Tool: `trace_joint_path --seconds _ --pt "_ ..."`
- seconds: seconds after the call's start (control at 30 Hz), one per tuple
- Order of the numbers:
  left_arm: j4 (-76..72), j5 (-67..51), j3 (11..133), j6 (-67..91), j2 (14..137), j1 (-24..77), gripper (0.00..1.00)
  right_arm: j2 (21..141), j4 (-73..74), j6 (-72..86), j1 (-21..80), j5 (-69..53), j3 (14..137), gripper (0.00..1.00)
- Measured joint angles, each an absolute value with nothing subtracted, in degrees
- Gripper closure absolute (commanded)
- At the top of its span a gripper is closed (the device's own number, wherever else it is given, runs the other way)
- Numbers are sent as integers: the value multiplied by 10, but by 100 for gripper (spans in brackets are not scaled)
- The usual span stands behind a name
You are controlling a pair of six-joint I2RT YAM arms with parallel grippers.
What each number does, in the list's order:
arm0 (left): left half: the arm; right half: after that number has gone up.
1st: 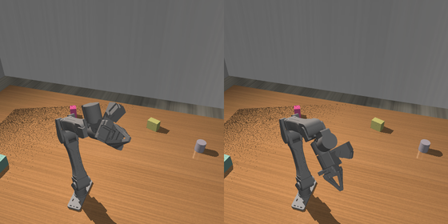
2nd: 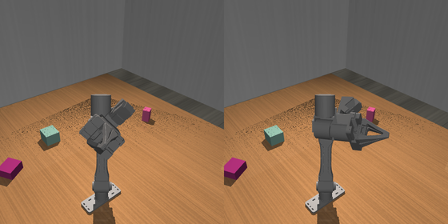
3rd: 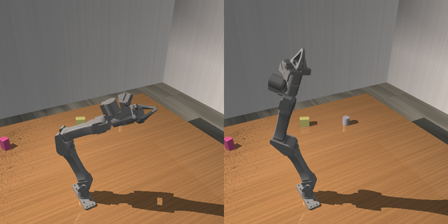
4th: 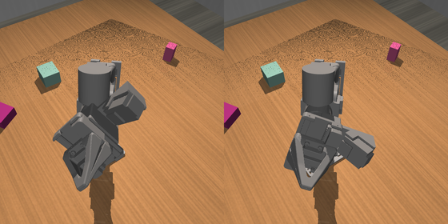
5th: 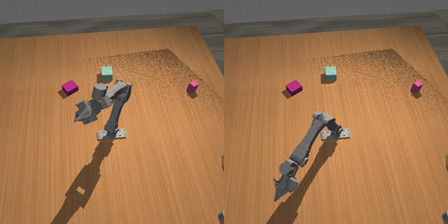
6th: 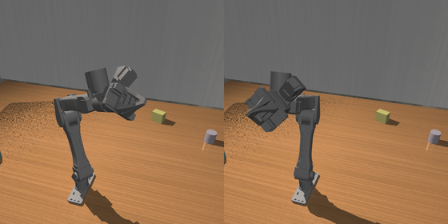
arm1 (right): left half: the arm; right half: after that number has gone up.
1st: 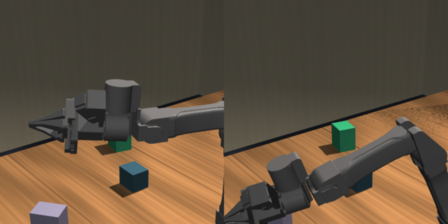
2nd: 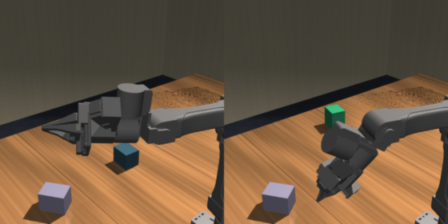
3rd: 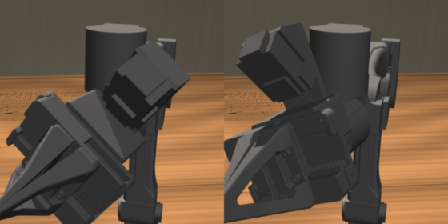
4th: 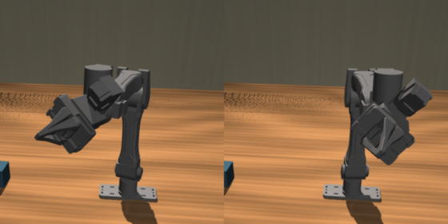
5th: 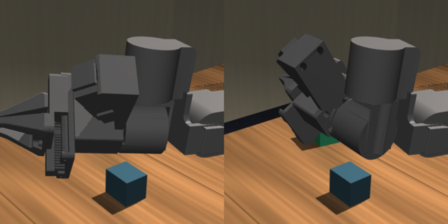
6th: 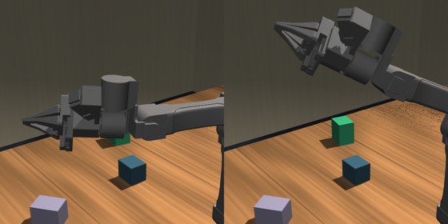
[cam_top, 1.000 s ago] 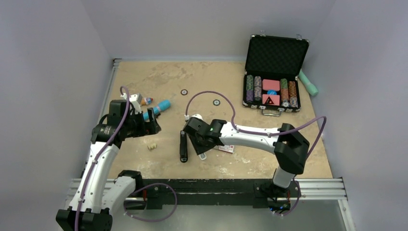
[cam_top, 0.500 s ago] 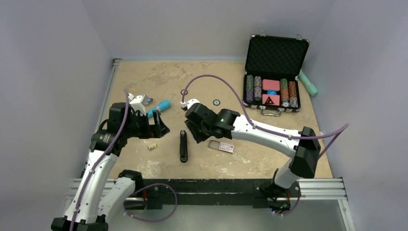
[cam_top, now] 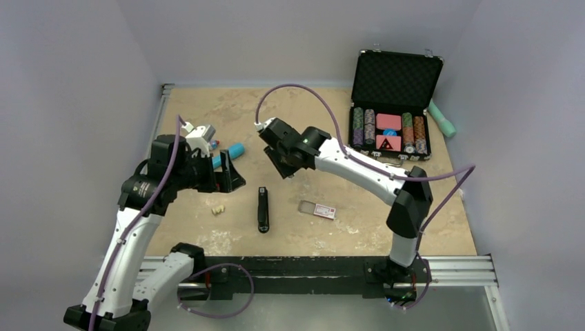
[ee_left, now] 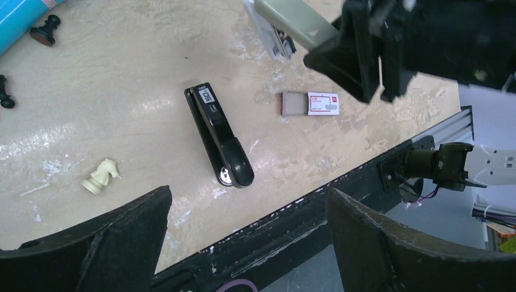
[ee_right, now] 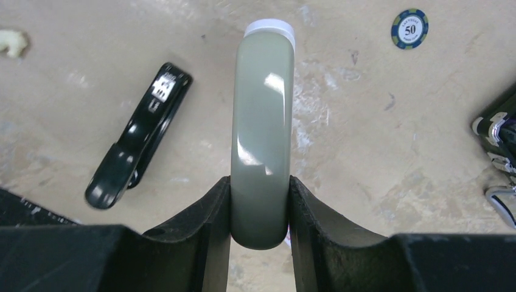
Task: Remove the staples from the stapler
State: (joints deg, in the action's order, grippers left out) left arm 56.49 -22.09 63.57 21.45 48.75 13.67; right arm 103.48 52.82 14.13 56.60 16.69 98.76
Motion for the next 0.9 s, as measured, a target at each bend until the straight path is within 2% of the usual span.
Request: trace_joint_path --seconds 0.23,0.5,0.63,0.73,0.77,0.8,0.87,0.9 --pt "561 -221 629 203 526 137 0 1171 544 125 480 124 1102 100" --pt "531 -221 629 169 624 137 0 1258 542 126 484 92 1136 100" --pt "514 -222 630 151 653 137 0 1272 531 127 488 79 1128 77" --pt "493 -222 630 139 669 137 0 1271 520 132 486 77 1118 54" --pt "486 -222 630 137 675 137 0 1270 515 135 484 77 1113 41" --pt "476 -223 630 135 682 137 0 1268 513 141 481 75 1109 24" --pt "457 -225 630 127 705 138 0 1259 512 155 473 69 1101 3" --pt "451 -225 631 124 716 139 0 1253 512 159 467 64 1098 2"
